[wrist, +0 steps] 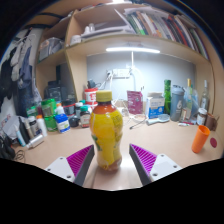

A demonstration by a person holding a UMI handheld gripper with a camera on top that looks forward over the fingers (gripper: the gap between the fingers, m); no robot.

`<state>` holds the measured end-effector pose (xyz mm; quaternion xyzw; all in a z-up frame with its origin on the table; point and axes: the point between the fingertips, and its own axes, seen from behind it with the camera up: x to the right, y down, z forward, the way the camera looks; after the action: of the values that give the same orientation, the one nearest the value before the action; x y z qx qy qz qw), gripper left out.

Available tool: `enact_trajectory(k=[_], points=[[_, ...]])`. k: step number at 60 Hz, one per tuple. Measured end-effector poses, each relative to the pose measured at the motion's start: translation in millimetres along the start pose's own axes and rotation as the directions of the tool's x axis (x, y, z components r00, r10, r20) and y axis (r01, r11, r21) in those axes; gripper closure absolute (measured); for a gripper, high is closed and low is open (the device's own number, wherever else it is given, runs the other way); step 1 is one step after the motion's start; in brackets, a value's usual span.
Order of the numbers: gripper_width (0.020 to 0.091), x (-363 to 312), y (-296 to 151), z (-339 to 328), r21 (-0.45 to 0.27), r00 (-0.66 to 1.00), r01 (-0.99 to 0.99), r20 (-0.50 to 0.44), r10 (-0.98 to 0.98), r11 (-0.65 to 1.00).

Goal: Pour water

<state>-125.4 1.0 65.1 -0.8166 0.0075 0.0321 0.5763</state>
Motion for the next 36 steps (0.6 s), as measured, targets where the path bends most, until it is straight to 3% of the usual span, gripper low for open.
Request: enact_trajectory(k=[5, 9, 17, 20, 25, 28, 36], points=[[0.0312, -7.2, -5.1, 35.6, 0.01, 1.0, -0.004, 0.02, 0.004, 1.0], [0.0662, -15.4, 0.8, 51.8, -0.011, 0.998, 0.044, 0.052, -0.043, 0.999], [0.0729, -15.6, -5.1, 57.3, 0.029, 0.991, 0.126, 0.046, -0.127, 0.992], [0.0791, -15.8, -4.4, 56.5, 0.008, 0.991, 0.119, 0.062, -0.119, 0.993], [0.0821, -20.6, -1.8, 54.1, -0.069, 0.991, 0.069, 0.121, -0.06, 0.995], [0.082, -18.7, -18.3, 47.0, -0.087, 0.987, -0.022, 0.157, 0.035, 0.996], [0.082, 26.5, -122.8, 14.8, -0.059, 0.85, -0.467, 0.243, 0.467, 0.882]])
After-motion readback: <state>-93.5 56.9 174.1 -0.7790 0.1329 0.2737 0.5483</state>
